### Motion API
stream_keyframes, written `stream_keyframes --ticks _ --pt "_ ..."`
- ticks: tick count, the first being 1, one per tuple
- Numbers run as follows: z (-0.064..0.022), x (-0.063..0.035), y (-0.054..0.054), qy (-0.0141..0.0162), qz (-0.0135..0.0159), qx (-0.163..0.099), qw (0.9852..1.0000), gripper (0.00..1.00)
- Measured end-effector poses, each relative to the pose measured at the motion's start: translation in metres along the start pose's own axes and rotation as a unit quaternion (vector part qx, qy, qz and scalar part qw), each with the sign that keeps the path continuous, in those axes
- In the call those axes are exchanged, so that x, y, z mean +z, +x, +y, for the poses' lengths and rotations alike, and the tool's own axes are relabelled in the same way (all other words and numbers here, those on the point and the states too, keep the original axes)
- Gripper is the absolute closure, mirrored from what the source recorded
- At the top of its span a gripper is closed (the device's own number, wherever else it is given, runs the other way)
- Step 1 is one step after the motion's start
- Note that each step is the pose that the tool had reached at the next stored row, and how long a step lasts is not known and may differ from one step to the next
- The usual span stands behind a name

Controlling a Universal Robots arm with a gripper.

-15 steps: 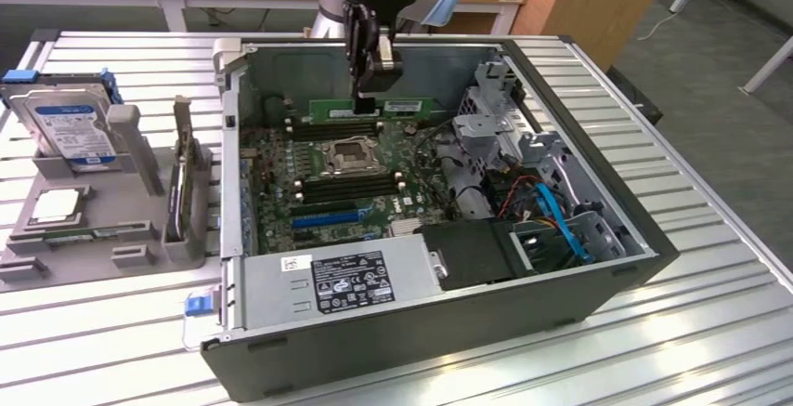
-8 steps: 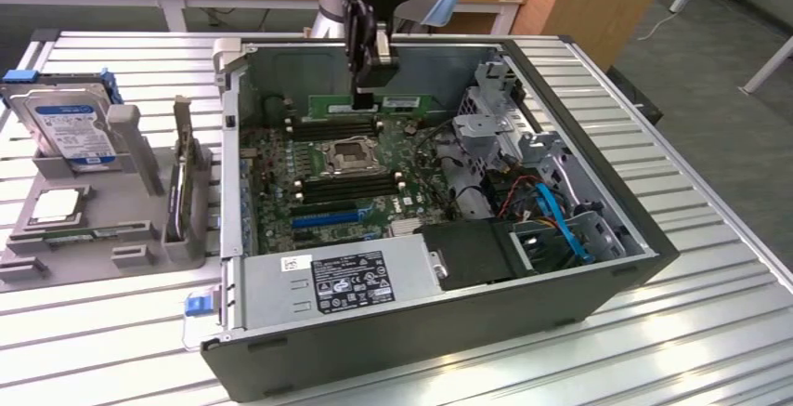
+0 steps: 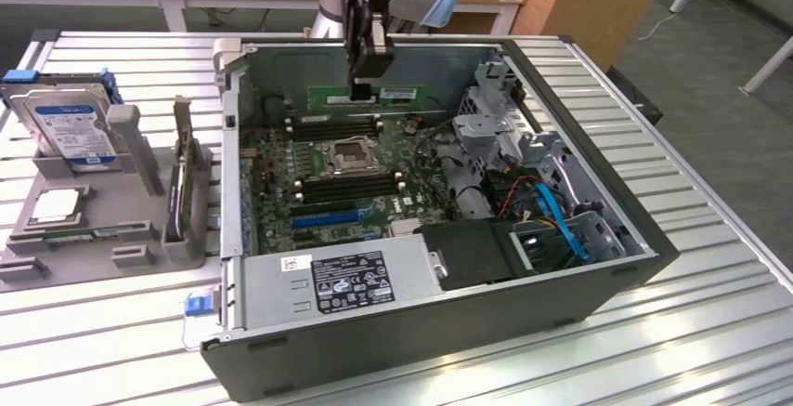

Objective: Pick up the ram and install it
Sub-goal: 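Insert the ram into the slot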

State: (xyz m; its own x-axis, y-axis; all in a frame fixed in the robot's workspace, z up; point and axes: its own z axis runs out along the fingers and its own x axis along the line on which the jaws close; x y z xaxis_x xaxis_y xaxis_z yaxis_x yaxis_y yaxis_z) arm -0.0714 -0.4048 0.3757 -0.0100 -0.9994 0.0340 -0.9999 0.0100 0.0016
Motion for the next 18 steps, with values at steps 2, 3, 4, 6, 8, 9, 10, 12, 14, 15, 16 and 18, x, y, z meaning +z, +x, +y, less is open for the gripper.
stream_keyframes --ticks 2,3,4,6,8,9,10,12,14,15,16,18 --pt "0.0000 0.0000 -0.001 0.0000 0.0000 0.001 1.0000 0.87" --pt "0.0000 0.0010 -0.001 0.0000 -0.0001 0.001 1.0000 0.87" --pt "0.0000 0.0028 -0.001 0.0001 -0.0003 0.001 1.0000 0.87" --pt "0.0000 0.0064 -0.001 0.0000 -0.0002 0.001 1.0000 0.87" --pt "-0.0001 0.0100 0.000 0.0000 -0.0005 0.001 1.0000 0.87" --pt "-0.0001 0.0119 0.000 0.0000 -0.0007 0.001 1.0000 0.87" --pt "-0.0001 0.0138 0.001 0.0000 -0.0011 0.001 1.0000 0.87" --pt "-0.0001 0.0173 0.002 -0.0001 -0.0022 0.001 1.0000 0.87" --pt "-0.0001 0.0196 0.005 -0.0001 -0.0064 0.001 1.0000 0.87" --pt "-0.0001 0.0207 0.007 -0.0001 -0.0089 0.001 1.0000 0.87" --pt "-0.0001 0.0219 0.009 -0.0002 -0.0113 0.001 0.9999 0.87" --pt "-0.0002 0.0242 0.012 -0.0002 -0.0156 0.001 0.9999 0.87"
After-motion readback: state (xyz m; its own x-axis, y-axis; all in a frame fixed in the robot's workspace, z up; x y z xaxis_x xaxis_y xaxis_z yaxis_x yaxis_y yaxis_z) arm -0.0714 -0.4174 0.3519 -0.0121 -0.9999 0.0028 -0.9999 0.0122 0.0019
